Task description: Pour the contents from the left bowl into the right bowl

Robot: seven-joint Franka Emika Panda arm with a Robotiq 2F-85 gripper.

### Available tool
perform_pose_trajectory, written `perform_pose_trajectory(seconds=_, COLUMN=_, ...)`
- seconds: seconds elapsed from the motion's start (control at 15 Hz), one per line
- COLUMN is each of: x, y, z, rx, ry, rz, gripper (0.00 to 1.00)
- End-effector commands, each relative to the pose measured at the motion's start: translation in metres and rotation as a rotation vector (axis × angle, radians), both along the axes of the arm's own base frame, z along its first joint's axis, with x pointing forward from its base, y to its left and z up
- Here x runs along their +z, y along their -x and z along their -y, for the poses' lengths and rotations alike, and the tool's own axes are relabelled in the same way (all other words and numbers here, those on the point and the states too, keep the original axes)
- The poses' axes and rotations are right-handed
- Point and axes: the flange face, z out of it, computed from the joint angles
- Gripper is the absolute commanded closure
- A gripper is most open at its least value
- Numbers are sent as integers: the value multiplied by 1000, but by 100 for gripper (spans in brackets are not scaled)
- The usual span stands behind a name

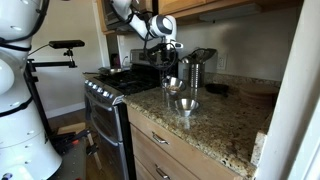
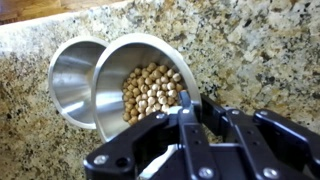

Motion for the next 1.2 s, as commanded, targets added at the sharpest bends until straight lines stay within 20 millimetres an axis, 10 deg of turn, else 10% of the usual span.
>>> perform_pose_trajectory(seconds=0.0, x=11, y=23, z=13, rx=-11, ry=-24, rz=2, gripper=91)
perform_pose_trajectory(seconds=1.13, x=12, y=23, z=53, rx=135, ry=-207, rz=10, gripper=91)
